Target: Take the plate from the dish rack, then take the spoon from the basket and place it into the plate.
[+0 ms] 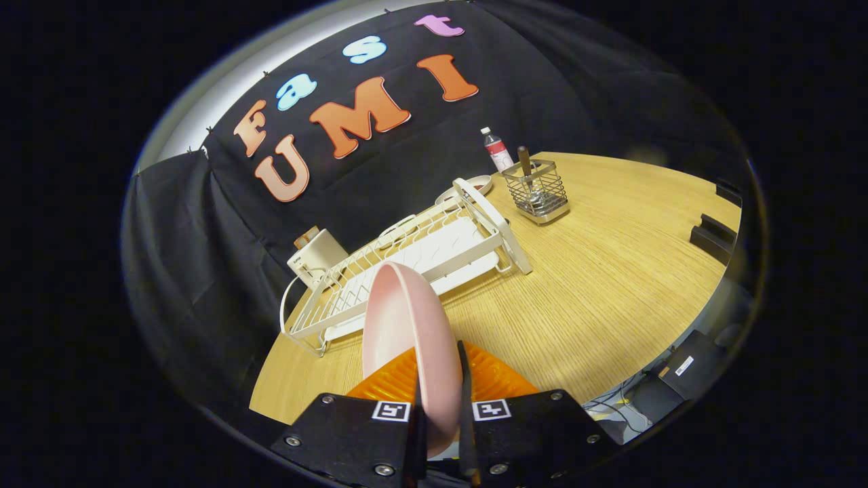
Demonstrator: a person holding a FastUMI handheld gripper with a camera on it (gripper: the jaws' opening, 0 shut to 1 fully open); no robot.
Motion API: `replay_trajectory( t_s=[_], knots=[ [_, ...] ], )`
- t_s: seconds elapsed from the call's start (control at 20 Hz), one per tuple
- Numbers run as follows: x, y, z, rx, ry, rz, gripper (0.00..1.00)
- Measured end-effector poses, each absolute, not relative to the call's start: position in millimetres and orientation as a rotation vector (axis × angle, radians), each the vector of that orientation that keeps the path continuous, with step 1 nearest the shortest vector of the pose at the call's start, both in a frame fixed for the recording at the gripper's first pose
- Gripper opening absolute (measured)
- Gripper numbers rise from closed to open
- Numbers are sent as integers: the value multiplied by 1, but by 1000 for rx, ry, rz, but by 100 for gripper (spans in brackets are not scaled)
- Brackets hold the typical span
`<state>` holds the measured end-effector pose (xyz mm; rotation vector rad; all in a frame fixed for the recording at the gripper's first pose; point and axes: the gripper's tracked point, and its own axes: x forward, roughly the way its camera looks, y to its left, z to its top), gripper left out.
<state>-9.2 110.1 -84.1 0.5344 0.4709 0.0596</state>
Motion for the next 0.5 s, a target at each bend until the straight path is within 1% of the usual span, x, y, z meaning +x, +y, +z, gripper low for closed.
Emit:
replay_trajectory(
  t_s=[0.25,0.5],
  knots=[
    [-7,119,-107,683,540,94,19],
    [-3,118,-129,833,625,72,20]
  ],
)
